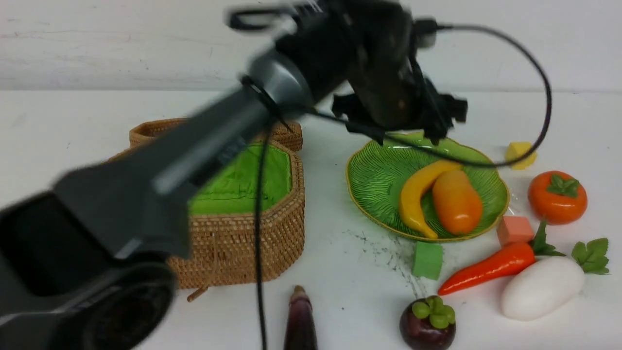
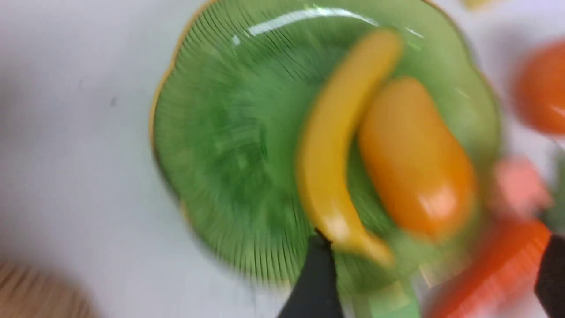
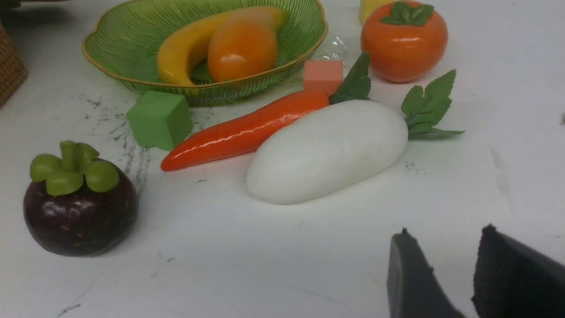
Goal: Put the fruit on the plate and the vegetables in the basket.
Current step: Use the left arm to grab an eggplant and put it into the left basket
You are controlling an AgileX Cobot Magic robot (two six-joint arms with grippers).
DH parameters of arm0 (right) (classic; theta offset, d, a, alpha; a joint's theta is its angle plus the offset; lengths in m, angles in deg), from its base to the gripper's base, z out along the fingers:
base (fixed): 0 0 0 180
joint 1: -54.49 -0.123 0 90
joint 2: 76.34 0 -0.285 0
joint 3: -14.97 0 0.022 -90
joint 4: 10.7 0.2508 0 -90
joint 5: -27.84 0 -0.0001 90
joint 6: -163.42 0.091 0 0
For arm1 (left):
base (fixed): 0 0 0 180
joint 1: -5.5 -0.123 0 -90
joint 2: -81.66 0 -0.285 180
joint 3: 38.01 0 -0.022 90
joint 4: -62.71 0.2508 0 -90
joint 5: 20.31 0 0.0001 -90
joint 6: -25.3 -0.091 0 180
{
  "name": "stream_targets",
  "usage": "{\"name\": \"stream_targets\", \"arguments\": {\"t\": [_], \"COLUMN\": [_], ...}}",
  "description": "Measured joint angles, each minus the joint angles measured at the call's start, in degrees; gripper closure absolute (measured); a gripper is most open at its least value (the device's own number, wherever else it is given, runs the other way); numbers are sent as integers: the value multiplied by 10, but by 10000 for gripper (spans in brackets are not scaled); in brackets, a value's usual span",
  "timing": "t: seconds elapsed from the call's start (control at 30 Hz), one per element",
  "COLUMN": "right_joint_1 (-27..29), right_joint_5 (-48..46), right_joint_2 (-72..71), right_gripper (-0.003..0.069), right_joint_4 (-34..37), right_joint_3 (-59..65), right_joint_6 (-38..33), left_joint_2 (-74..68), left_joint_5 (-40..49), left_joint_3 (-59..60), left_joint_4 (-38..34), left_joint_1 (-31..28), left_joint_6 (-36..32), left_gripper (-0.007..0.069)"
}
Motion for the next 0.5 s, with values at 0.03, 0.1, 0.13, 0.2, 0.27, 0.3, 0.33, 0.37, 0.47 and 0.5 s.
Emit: {"name": "stream_targets", "arguments": {"t": [0.03, 0.1, 0.13, 0.2, 0.27, 0.3, 0.33, 0.37, 0.47, 0.5], "right_joint_1": [0, 0, 0, 0, 0, 0, 0, 0, 0, 0], "right_joint_5": [0, 0, 0, 0, 0, 0, 0, 0, 0, 0], "right_joint_2": [0, 0, 0, 0, 0, 0, 0, 0, 0, 0], "right_gripper": [416, 416, 416, 416, 416, 416, 416, 416, 416, 416], "right_joint_4": [0, 0, 0, 0, 0, 0, 0, 0, 0, 0], "right_joint_3": [0, 0, 0, 0, 0, 0, 0, 0, 0, 0], "right_joint_6": [0, 0, 0, 0, 0, 0, 0, 0, 0, 0], "left_joint_2": [24, 71, 100, 164, 206, 257, 295, 317, 414, 436], "left_joint_5": [22, 39, 44, 39, 17, -20, -56, -68, -141, -150], "left_joint_3": [10, 50, 83, 165, 220, 284, 328, 354, 471, 506], "left_joint_4": [-10, -15, -17, -18, -17, -13, -8, -6, 1, 2], "left_joint_1": [-5, -11, -14, -16, -16, -16, -16, -16, -16, -16], "left_joint_6": [-16, -41, -52, -73, -85, -95, -99, -100, -90, -78], "left_gripper": [57, 76, 83, 89, 90, 92, 92, 92, 93, 93]}}
